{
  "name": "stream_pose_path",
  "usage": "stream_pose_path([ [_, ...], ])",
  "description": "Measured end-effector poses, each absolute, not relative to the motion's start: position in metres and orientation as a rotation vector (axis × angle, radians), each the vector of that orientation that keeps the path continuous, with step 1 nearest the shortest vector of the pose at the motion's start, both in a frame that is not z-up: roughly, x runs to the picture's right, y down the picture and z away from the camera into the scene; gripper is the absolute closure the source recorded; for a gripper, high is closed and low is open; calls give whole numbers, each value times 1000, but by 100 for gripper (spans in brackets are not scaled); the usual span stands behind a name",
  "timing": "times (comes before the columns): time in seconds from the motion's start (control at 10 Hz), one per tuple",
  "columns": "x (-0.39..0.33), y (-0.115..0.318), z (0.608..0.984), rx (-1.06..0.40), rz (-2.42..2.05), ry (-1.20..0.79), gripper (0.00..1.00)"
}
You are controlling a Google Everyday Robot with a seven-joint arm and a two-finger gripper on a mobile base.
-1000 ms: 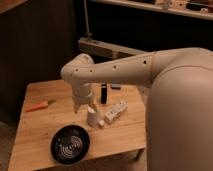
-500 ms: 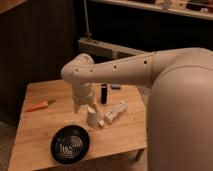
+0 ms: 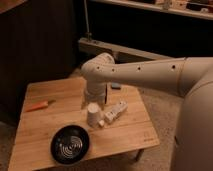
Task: Place the ceramic cup over the eraser
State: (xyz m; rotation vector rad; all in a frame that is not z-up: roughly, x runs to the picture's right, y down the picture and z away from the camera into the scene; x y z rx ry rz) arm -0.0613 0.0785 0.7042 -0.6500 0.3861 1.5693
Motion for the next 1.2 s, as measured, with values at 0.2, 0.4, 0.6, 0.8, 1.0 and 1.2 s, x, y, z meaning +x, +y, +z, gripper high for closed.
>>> stream_pose_path([
  [0.2, -62, 77, 706, -651, 1600, 365, 35],
  [0.4, -59, 78, 711, -671, 1636, 312, 35],
  [0.6, -53, 80, 716, -689, 1663, 258, 35],
  [0.8, -57, 81, 723, -710, 1660, 267, 35],
  [1.0, -59, 77, 737, -729, 1653, 317, 35],
  [1.2, -66, 75, 746, -724, 1633, 345, 35],
])
